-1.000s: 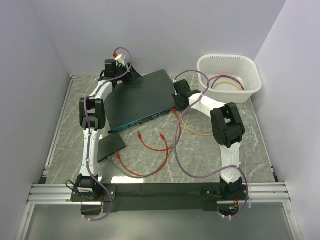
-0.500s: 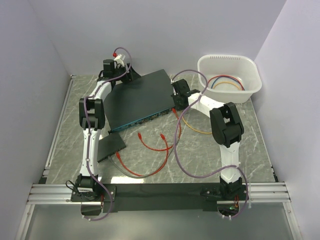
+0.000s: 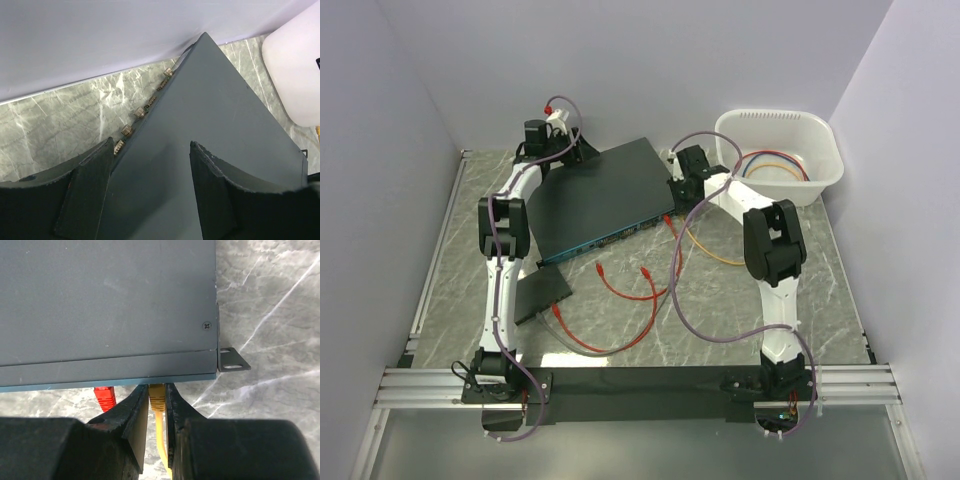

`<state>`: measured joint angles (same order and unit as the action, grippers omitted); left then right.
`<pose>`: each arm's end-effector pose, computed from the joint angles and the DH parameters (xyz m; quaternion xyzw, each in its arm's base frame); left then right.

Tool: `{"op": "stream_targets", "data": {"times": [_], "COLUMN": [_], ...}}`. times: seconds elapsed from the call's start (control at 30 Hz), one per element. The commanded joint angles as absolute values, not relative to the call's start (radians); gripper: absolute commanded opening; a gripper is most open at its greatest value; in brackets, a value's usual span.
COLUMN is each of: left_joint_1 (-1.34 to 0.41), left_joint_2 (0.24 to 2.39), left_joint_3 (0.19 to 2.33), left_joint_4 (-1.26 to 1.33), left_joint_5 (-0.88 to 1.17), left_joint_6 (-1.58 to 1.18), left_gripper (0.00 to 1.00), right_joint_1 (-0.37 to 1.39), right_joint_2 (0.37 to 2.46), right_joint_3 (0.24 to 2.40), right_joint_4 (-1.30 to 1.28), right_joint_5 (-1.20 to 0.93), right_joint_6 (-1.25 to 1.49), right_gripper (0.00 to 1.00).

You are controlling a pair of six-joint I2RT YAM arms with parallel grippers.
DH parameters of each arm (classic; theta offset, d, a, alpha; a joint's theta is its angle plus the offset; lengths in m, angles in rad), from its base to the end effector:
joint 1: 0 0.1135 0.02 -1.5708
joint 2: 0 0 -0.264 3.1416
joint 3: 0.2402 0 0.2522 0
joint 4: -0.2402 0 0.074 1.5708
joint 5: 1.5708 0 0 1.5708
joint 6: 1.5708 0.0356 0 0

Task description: Insert the plug into the switch port

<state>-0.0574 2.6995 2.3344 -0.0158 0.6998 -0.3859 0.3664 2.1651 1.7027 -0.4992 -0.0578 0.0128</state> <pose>0.6005 -0.0575 0.1574 0.0623 0.7989 -0.3927 0.4512 0.4441 0.1726 0.1868 -0.1762 0.9372 0.0836 0.2892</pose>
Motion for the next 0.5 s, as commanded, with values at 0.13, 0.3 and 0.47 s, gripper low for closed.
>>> {"op": "stream_targets", "data": {"times": [0.13,0.3,0.47], "left_joint_1": [-0.063,-0.058,-0.057], "left_joint_2": [2.743,2.744,2.744], "left_joint_3": [2.327,2.326,2.322], "left_joint_4": [-0.069,-0.063,-0.058], "left_joint_5": [0.765,0.770,0.772], "left_joint_6": [-0.429,-0.439,-0.445], "left_gripper": [0.67,0.66,0.66], "right_joint_1": [0.351,0.354,0.356], "right_joint_2": [2.140,2.016,1.907], "right_joint_3": [1.829,1.657,1.536], "right_joint_4": [-0.141,-0.097,-0.077], "right_joint_5": [-0.182,-0.189,-0.186], "right_joint_6": [0.071,0.100,0.124], "right_gripper": [0.34,0.46,0.53]}}
